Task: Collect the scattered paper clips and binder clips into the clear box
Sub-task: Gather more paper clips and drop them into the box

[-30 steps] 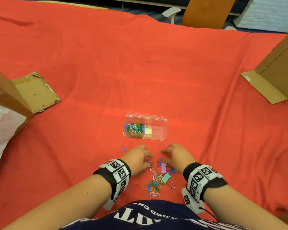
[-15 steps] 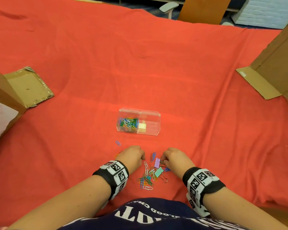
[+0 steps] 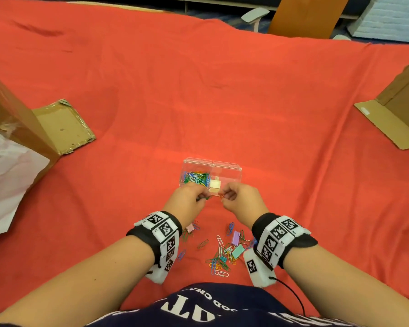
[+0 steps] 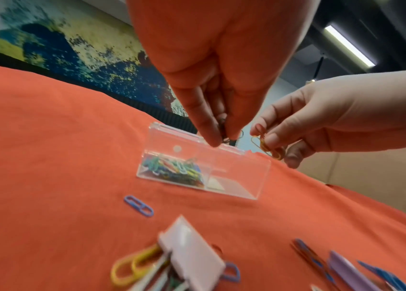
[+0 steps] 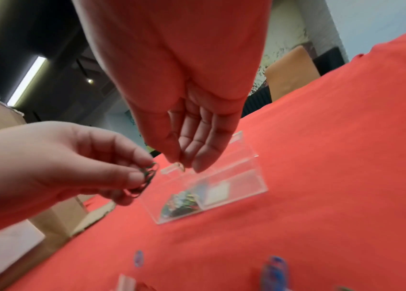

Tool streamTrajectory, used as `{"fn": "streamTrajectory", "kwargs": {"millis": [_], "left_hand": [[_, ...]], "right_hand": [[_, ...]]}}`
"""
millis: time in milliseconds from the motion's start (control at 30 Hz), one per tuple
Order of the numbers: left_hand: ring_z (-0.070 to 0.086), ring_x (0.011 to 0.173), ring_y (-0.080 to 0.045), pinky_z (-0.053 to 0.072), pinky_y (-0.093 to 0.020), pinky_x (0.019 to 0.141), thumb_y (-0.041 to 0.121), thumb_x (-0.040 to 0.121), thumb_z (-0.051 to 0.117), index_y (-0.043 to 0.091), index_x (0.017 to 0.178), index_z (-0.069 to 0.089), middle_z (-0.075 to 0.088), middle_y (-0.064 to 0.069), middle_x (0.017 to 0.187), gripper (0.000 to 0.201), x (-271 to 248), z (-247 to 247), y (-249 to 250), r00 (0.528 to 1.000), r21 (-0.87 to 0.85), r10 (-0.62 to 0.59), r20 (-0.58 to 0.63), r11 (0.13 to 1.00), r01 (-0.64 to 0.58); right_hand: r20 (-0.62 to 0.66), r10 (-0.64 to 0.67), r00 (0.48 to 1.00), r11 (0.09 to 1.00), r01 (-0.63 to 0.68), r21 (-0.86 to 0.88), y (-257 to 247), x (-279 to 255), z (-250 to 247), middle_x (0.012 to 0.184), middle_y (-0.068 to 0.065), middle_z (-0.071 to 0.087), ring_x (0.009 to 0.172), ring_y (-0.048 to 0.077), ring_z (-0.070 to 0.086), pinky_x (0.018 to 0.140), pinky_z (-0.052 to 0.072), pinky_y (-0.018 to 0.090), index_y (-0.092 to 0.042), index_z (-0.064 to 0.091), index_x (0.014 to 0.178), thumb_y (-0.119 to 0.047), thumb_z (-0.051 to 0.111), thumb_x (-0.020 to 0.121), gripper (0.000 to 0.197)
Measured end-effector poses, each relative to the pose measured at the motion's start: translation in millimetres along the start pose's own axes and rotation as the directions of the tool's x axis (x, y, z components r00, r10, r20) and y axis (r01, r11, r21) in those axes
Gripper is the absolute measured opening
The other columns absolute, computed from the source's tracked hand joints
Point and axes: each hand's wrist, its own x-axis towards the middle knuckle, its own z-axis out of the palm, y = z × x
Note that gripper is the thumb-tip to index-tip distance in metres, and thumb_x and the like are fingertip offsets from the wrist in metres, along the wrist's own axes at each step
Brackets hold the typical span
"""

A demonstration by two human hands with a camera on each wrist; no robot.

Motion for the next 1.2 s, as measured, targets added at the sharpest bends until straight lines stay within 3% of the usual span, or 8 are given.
{"fn": "streamTrajectory", "kwargs": {"millis": [233, 433, 633, 800, 867, 933, 1033, 1200], "left_hand": [[0.062, 0.088, -0.02, 0.043, -0.025, 0.082, 0.006, 0.079, 0.058, 0.014, 0.1, 0.067, 0.064, -0.009, 0.1, 0.024, 28.5, -29.1, -9.3, 0.991, -0.012, -0.07, -0.116, 0.998, 0.069], [0.057, 0.105, -0.023, 0.041, -0.028, 0.09, 0.022, 0.08, 0.064, 0.019, 0.112, 0.063, 0.062, -0.007, 0.111, 0.032, 38.8, -29.2, -19.6, 0.999, 0.078, -0.048, -0.009, 0.996, 0.049], [0.055, 0.102, -0.023, 0.043, -0.036, 0.093, 0.02, 0.084, 0.057, 0.021, 0.102, 0.068, 0.064, -0.006, 0.101, 0.021, 18.3, -1.8, -18.1, 0.983, 0.135, 0.103, 0.154, 0.983, -0.124], [0.05, 0.11, -0.025, 0.041, -0.038, 0.097, 0.011, 0.086, 0.046, 0.027, 0.115, 0.062, 0.06, -0.006, 0.11, 0.037, 0.3, 31.2, -12.6, 0.884, 0.168, 0.183, 0.431, 0.946, -0.278], [0.047, 0.112, -0.025, 0.041, -0.04, 0.096, 0.014, 0.089, 0.043, 0.031, 0.122, 0.055, 0.055, -0.006, 0.116, 0.039, -4.1, 43.6, -9.1, 0.853, 0.203, 0.186, 0.487, 0.926, -0.318], [0.045, 0.111, -0.026, 0.042, -0.041, 0.093, 0.019, 0.092, 0.04, 0.035, 0.124, 0.051, 0.051, -0.006, 0.119, 0.037, -6.6, 53.3, -6.2, 0.835, 0.264, 0.191, 0.517, 0.892, -0.368], [0.045, 0.108, -0.027, 0.042, -0.04, 0.088, 0.019, 0.09, 0.043, 0.027, 0.115, 0.056, 0.051, -0.008, 0.113, 0.029, -5.7, 60.7, -1.6, 0.853, 0.315, 0.169, 0.494, 0.88, -0.357], [0.046, 0.112, -0.024, 0.039, -0.036, 0.09, 0.02, 0.082, 0.058, 0.015, 0.102, 0.058, 0.05, -0.008, 0.112, 0.02, -3.1, 59.3, -0.3, 0.914, 0.318, 0.047, 0.403, 0.929, -0.188]], "right_hand": [[-0.047, 0.09, 0.995, 0.973, -0.077, 0.219, -29.7, 37.9, 6.5, 0.059, -0.004, 0.053, 0.054, 0.016, 0.051, 0.061, 0.049, 0.031, -0.015, 0.064, 0.083, 0.002, 0.062, 0.075, 0.019], [-0.048, 0.086, 0.995, 0.955, -0.068, 0.287, -26.7, 46.1, 9.0, 0.088, -0.001, 0.061, 0.077, 0.013, 0.057, 0.074, 0.049, 0.026, -0.014, 0.065, 0.104, -0.008, 0.071, 0.075, 0.031], [0.028, 0.042, 0.999, 0.987, -0.045, 0.156, 11.0, 19.6, -1.8, 0.071, -0.001, 0.06, 0.06, 0.009, 0.052, 0.069, 0.046, 0.027, -0.021, 0.066, 0.086, -0.004, 0.065, 0.079, 0.018], [0.326, 0.138, 0.935, 0.982, -0.086, -0.169, 51.6, -16.0, -14.2, 0.077, -0.002, 0.066, 0.07, 0.01, 0.057, 0.067, 0.045, 0.022, -0.018, 0.069, 0.091, -0.013, 0.068, 0.077, 0.015], [0.387, 0.161, 0.908, 0.97, -0.074, -0.231, 63.0, -28.7, -18.9, 0.078, -0.006, 0.059, 0.072, 0.01, 0.055, 0.062, 0.04, 0.019, -0.019, 0.068, 0.092, -0.022, 0.076, 0.072, 0.022], [0.421, 0.138, 0.897, 0.949, 0.001, -0.315, 73.2, -36.6, -22.8, 0.086, -0.005, 0.049, 0.08, 0.011, 0.05, 0.069, 0.04, 0.022, -0.019, 0.066, 0.097, -0.026, 0.081, 0.064, 0.037], [0.46, 0.112, 0.881, 0.917, 0.087, -0.39, 83.6, -45.2, -22.2, 0.095, -0.003, 0.04, 0.086, 0.013, 0.045, 0.082, 0.04, 0.028, -0.017, 0.061, 0.102, -0.02, 0.08, 0.063, 0.043], [0.433, 0.089, 0.897, 0.91, 0.103, -0.401, 90.9, -51.1, -18.2, 0.092, -0.002, 0.042, 0.083, 0.013, 0.044, 0.076, 0.037, 0.027, -0.011, 0.064, 0.092, -0.016, 0.073, 0.071, 0.024]]}}
